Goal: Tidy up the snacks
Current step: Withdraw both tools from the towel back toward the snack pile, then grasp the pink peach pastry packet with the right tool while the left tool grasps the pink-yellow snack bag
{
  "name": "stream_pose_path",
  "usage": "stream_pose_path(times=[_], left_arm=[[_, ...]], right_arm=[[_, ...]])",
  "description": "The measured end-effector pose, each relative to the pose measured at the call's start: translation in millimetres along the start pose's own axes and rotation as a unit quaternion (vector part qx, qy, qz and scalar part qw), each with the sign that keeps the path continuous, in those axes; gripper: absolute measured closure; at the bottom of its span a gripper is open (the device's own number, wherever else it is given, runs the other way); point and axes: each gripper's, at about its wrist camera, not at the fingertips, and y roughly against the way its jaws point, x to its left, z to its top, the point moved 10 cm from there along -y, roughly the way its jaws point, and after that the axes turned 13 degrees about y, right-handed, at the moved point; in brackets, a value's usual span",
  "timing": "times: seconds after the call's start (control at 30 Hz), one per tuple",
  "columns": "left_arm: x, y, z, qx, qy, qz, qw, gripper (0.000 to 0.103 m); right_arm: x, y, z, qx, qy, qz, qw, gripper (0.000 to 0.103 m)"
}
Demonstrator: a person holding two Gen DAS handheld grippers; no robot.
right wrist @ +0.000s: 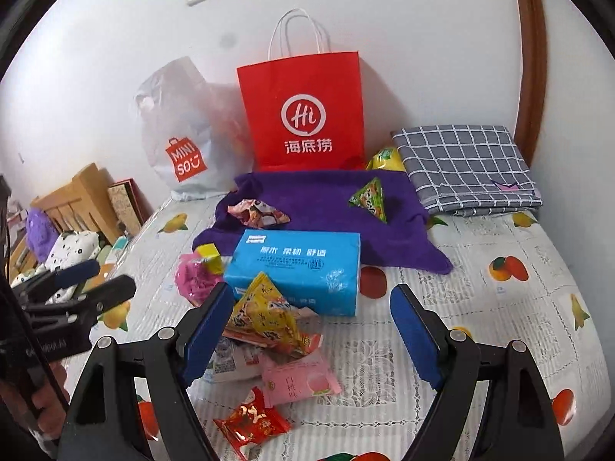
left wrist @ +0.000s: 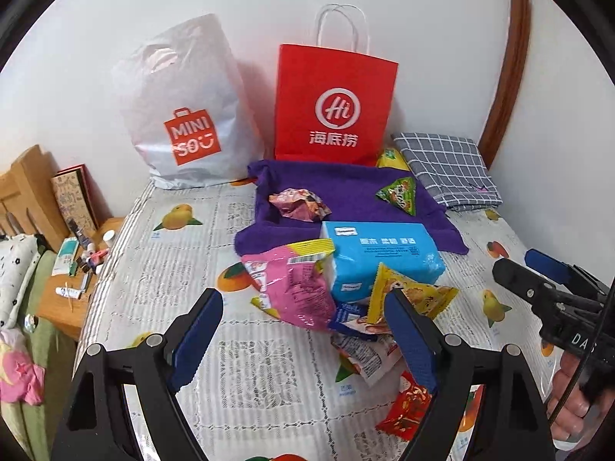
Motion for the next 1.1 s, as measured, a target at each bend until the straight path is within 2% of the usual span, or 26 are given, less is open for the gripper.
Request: stream_pose_path(times=[0.13, 0.37, 0.53, 0.77, 0.87, 0.93, 1.0, 1.03, 1.1], left_arm=[[12.0, -1.2, -3.2, -0.001, 0.017, -0.003, 0.9999, 0.018], [27.0, -7.7, -8.9, -0.006, 0.030, 0.003, 0.9995, 0.018], [32.7, -18.1, -12.8, 0.003, 0.040, 0.003, 0.9992, 0.018], [34.8, -33.9, -16.4, 0.013, 0.051, 0.001, 0.9986, 0.018], [33.0, -40.7, -19.5, 0.022, 0.047, -0.002, 0.9986, 0.018], [34.3, -43.9, -20.5, 0.023, 0.046, 0.002, 0.9987, 0.018], [35.7, -46.2, -20.5, 0.025, 0.050, 0.004, 0.9984, 0.018], [36.3, -47.4, -20.9, 0.026, 0.052, 0.003, 0.9983, 0.018], [37.0, -50.1, -21.8, 0.028, 0.054, 0.001, 0.9982, 0.018]], right_arm=[[5.4, -3.2, -12.0, -0.004, -0.010, 0.000, 1.000, 0.020], [0.4, -26.5, -47.5, 0.025, -0.009, 0.005, 1.000, 0.020], [14.5, -46.4, -72.5, 0.060, 0.010, 0.063, 0.996, 0.020], [34.2, -73.9, -98.8, 0.092, 0.024, 0.101, 0.990, 0.020], [37.2, -88.4, -109.8, 0.113, 0.030, 0.096, 0.989, 0.020], [36.4, -89.7, -108.6, 0.101, 0.033, 0.085, 0.991, 0.020], [36.9, -91.0, -107.5, 0.097, 0.030, 0.085, 0.991, 0.025], [36.3, -90.8, -106.6, 0.093, 0.030, 0.085, 0.992, 0.036], [34.5, -89.7, -106.5, 0.091, 0.025, 0.091, 0.991, 0.039]])
